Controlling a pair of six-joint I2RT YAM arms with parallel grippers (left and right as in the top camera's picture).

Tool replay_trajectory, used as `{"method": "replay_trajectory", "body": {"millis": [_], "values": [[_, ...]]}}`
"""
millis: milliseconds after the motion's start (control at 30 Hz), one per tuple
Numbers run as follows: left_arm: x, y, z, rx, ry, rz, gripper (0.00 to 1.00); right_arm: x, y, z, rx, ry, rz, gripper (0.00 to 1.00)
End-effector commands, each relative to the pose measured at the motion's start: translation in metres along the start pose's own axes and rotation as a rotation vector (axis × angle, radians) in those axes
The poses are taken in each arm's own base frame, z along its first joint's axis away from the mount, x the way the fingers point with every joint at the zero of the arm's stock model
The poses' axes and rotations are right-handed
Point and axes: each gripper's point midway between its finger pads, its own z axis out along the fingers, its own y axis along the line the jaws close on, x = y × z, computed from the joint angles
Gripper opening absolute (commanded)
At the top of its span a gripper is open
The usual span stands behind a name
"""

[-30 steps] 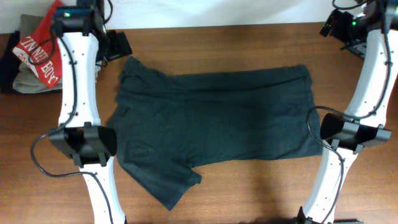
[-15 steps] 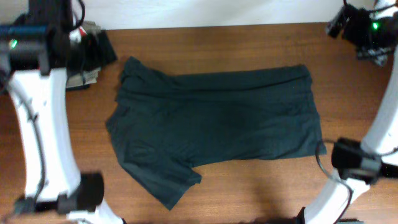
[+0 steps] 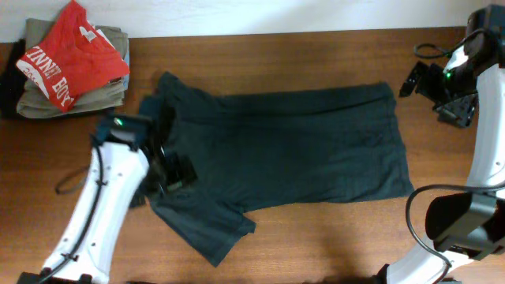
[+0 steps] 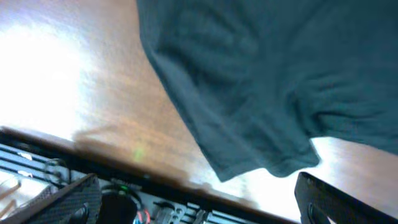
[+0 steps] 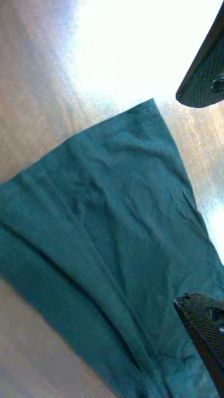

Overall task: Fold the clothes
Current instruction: 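Grasp the bottom-left sleeve with left gripper, bottom-right hem with right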

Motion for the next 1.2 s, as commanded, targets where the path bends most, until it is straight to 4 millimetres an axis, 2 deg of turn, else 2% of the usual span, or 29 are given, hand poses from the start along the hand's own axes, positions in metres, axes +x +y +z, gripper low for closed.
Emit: {"method": "replay_trajectory", "body": {"millis": [0,167,300,433,633,700,800,867,967,1033,1100,1167], "values": [[0.033,-0.008,0.031,0.027,0.043,-0.013,0.99,-0.003,-0.020,0.006,0.025,0.010,0.097,0.99],[0.070,-0.019,0.087,0.036,0.137,-0.080,0.99,-0.003,-0.024,0.007,0.031,0.012,0.070,0.99],[0.095,-0.012,0.119,0.023,0.204,-0.090,0.99,-0.005,-0.024,0.007,0.028,0.002,0.054,0.99],[0.115,-0.007,0.132,0.026,0.273,-0.080,0.99,-0.011,-0.022,0.007,0.021,-0.019,0.051,0.99],[0.110,-0.016,0.151,0.077,0.218,-0.050,0.99,-0.010,-0.022,0.007,0.023,-0.017,0.051,0.99],[0.112,-0.015,0.157,0.086,0.216,-0.049,0.93,-0.009,-0.024,0.006,0.031,-0.011,0.053,0.98],[0.121,-0.006,0.168,0.070,0.233,-0.052,0.89,-0.004,-0.034,0.005,0.089,-0.005,0.154,0.99],[0.123,-0.003,0.174,0.074,0.232,-0.052,0.73,-0.004,-0.036,0.005,0.097,-0.008,0.193,0.99],[0.123,-0.004,0.176,0.082,0.233,-0.051,0.36,-0.002,-0.038,0.006,0.111,0.000,0.201,0.99],[0.123,-0.004,0.176,0.082,0.233,-0.051,0.04,0.004,-0.051,0.006,0.178,0.005,0.287,0.99],[0.124,-0.004,0.176,0.081,0.233,-0.051,0.01,0.005,-0.066,-0.002,0.253,-0.043,0.363,0.99],[0.124,-0.004,0.176,0.081,0.233,-0.051,0.01,0.008,-0.069,-0.013,0.245,-0.065,0.372,0.99]]}}
